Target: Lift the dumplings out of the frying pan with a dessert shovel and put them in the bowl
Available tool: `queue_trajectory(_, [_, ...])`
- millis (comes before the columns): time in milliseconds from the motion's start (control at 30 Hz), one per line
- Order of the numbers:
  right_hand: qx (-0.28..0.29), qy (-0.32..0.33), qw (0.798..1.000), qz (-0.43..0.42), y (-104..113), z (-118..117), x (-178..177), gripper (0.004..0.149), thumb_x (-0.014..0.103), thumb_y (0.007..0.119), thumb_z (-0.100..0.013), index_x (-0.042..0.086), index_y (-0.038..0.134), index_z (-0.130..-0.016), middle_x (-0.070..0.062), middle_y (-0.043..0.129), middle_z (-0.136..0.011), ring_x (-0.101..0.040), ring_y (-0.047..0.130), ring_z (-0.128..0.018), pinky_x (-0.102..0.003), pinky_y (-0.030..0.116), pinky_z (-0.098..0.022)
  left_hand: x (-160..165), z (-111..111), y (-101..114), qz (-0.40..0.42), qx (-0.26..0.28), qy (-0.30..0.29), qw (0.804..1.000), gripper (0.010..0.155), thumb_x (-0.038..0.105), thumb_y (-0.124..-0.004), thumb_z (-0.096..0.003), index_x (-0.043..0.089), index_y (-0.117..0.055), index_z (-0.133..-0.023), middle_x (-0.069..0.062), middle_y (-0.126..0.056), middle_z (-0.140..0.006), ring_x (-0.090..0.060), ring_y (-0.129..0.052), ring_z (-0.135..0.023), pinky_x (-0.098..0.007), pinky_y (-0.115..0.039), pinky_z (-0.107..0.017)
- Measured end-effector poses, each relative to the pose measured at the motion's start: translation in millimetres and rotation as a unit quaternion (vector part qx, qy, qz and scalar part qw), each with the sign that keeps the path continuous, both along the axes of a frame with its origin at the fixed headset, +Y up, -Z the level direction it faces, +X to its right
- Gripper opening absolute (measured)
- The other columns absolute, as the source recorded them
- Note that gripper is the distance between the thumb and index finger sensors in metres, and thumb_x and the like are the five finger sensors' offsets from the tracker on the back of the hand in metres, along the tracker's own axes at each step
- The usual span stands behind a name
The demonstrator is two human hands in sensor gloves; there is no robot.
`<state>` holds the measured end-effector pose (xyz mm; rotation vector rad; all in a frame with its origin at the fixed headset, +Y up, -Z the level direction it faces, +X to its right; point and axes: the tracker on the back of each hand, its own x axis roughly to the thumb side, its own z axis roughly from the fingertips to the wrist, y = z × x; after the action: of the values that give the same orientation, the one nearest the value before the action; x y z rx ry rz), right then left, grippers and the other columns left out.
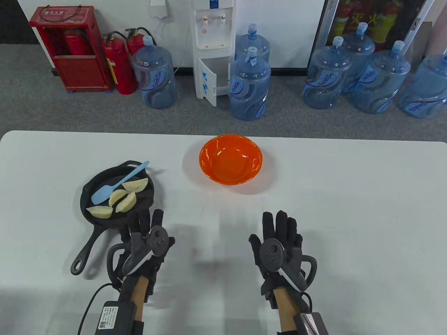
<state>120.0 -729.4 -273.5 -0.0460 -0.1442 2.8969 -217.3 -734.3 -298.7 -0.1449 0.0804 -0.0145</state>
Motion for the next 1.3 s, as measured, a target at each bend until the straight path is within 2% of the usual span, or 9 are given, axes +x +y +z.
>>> queue_trajectory(467, [0.009,-0.019,1.000,-0.022,11,-5,3,0.073,0.058,0.057,-0.068,0.020,0.031,-0.125,-0.022,0.018,-0.127,-0.049,0.024,-0.114,-0.071,0.041,-0.076,5,1,7,0.002,0.013,-0.008,1.000,0.081,0.064,-0.056,-0.0490,0.036,-0.014,-0.113,-0.006,-0.010,-0.121,-0.040,-0.009,-0.111,-0.060,-0.023,-0.079])
queue_trajectory(633, [0.001,-0.030,1.000,-0.001,19,-28,-4,0.074,0.058,0.061,-0.068,0.021,0.031,-0.125,-0.019,0.015,-0.128,-0.046,0.020,-0.115,-0.070,0.040,-0.078,4,2,8,0.011,0.014,-0.010,1.000,0.081,0.064,-0.056,-0.0491,0.036,-0.015,-0.113,-0.006,-0.010,-0.121,-0.040,-0.009,-0.112,-0.060,-0.023,-0.079])
queue_trajectory(700, [-0.003,-0.031,0.999,0.031,25,-42,-12,0.075,0.059,0.062,-0.067,0.022,0.030,-0.125,-0.018,0.015,-0.128,-0.045,0.019,-0.115,-0.066,0.044,-0.079,6,2,9,0.008,0.014,-0.012,1.000,0.081,0.064,-0.056,-0.0491,0.036,-0.015,-0.113,-0.005,-0.011,-0.121,-0.040,-0.009,-0.112,-0.060,-0.023,-0.079])
queue_trajectory(800, [0.003,-0.038,0.999,0.036,35,-63,-24,0.077,0.059,0.065,-0.066,0.023,0.031,-0.125,-0.016,0.013,-0.128,-0.042,0.017,-0.116,-0.063,0.046,-0.081,6,2,9,0.011,0.013,-0.015,1.000,0.081,0.064,-0.056,-0.0491,0.036,-0.015,-0.113,-0.005,-0.011,-0.121,-0.039,-0.009,-0.112,-0.060,-0.023,-0.079])
queue_trajectory(867, [0.032,-0.049,0.997,0.040,41,-76,-33,0.079,0.061,0.066,-0.064,0.023,0.032,-0.125,-0.015,0.007,-0.127,-0.041,0.011,-0.115,-0.061,0.041,-0.082,6,2,9,0.014,0.015,-0.015,1.000,0.081,0.064,-0.056,-0.0492,0.036,-0.015,-0.113,-0.004,-0.011,-0.121,-0.039,-0.009,-0.112,-0.060,-0.023,-0.079])
queue_trajectory(933, [0.057,-0.041,0.996,0.060,44,-92,-44,0.080,0.064,0.066,-0.063,0.024,0.033,-0.125,-0.013,0.007,-0.127,-0.040,0.012,-0.115,-0.058,0.045,-0.082,5,2,8,0.017,0.014,-0.016,1.000,0.080,0.064,-0.056,-0.0491,0.036,-0.016,-0.113,-0.004,-0.012,-0.121,-0.039,-0.010,-0.112,-0.060,-0.024,-0.079])
queue_trajectory(1167, [-0.020,-0.036,0.998,0.057,25,-133,-70,0.081,0.066,0.065,-0.062,0.030,0.030,-0.125,-0.009,0.004,-0.129,-0.036,0.007,-0.117,-0.062,0.038,-0.085,4,1,7,0.019,0.014,-0.015,1.000,0.081,0.064,-0.056,-0.0491,0.036,-0.016,-0.113,-0.004,-0.012,-0.121,-0.039,-0.010,-0.112,-0.060,-0.024,-0.079])
queue_trajectory(1300, [-0.033,-0.031,0.997,0.064,17,-148,-85,0.081,0.068,0.065,-0.062,0.033,0.028,-0.125,-0.005,0.003,-0.129,-0.034,0.006,-0.118,-0.063,0.035,-0.086,2,1,6,0.018,0.007,-0.009,1.000,0.081,0.064,-0.056,-0.0491,0.036,-0.016,-0.113,-0.005,-0.012,-0.121,-0.039,-0.009,-0.112,-0.061,-0.023,-0.079])
